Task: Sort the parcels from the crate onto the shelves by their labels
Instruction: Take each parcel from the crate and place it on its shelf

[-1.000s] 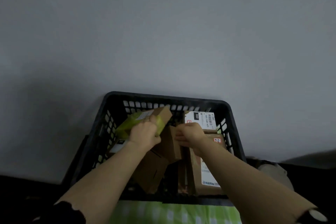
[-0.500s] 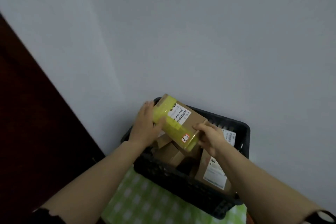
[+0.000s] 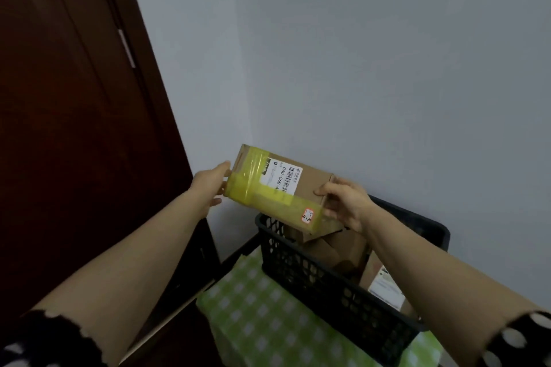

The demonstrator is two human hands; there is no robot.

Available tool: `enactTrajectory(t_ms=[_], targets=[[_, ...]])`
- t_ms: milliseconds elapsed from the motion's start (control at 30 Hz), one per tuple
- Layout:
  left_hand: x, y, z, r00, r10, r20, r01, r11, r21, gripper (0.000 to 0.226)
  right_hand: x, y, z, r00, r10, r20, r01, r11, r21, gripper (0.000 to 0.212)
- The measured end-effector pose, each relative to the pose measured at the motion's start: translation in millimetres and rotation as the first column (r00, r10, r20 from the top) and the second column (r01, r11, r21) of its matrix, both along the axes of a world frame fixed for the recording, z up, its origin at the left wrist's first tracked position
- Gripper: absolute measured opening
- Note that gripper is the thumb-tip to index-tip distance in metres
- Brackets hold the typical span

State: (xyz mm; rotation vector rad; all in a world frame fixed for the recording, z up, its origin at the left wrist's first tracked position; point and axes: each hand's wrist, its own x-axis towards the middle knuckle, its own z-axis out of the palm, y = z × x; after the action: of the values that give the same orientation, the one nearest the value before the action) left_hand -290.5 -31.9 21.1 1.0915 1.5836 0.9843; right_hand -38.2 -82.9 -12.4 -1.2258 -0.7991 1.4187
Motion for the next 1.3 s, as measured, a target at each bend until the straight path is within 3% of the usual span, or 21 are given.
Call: enactTrajectory(t_ms=[67,133,200,300,367,500,600,733,800,1000,1300], targets=[[-14.3,-4.1,0.5,0.978,0.025,-0.206,0.003,0.991,0.134,0.031,-18.4,0.4,10.1,0.997,0.030,0.064,-0.032,0.999,0.031,0.024],[-26.7,-8.4,5.9,0.879,-0.015,-0.477,0.140,0.964,0.228,0.071,-35.9,2.5,21.9,0.991,0.042,0.124,-0.050,0.997,0.057,0.025],[-34.4,-14.1,14.5,0.830,-0.154,-0.536,0.300,0.934,0.196,0.093,-50.9,6.1,35.9,0.979,0.067,0.194,-0.085,0.992,0.089,0.030],[-42.7,-27.6,24.1,0.807,-0.478,-0.347,0.504,0.863,-0.018,0.078,-73.0,7.7,55.9,0.928,0.166,0.334,-0.216,0.969,0.120,0.027],[-53.6,-34.6,23.8,0.810,-0.551,-0.202,0.551,0.832,-0.061,0.058,-85.9,7.0,66.5,0.886,0.227,0.405,-0.297,0.947,0.120,0.027],[-76.9,-40.2,18.5,0.911,-0.404,-0.090,0.410,0.910,0.067,0.043,-96.1,15.1,76.5,0.896,0.147,0.418,-0.262,0.937,0.232,0.054],[-93.1,-41.7,16.5,0.957,-0.280,0.078,0.267,0.953,0.145,0.038,-102.0,20.1,68.6,0.936,0.070,0.344,-0.157,0.960,0.232,0.056],[-107.8,-40.6,20.5,0.948,-0.235,0.214,0.196,0.963,0.185,0.025,-125.1,14.3,44.7,0.828,0.332,0.451,-0.397,0.916,0.055,0.081],[-110.0,-41.5,22.0,0.940,-0.232,0.250,0.186,0.963,0.197,0.022,-140.8,12.7,38.4,0.796,0.416,0.440,-0.467,0.884,0.011,0.078],[-120.8,-39.3,21.0,0.921,-0.208,0.329,0.138,0.965,0.221,0.039,-161.1,10.4,49.3,0.812,0.429,0.396,-0.498,0.863,0.087,0.059],[-130.3,-43.1,23.1,0.921,-0.156,0.357,0.076,0.971,0.228,0.023,-173.5,10.2,55.8,0.812,0.426,0.400,-0.506,0.854,0.118,0.060]])
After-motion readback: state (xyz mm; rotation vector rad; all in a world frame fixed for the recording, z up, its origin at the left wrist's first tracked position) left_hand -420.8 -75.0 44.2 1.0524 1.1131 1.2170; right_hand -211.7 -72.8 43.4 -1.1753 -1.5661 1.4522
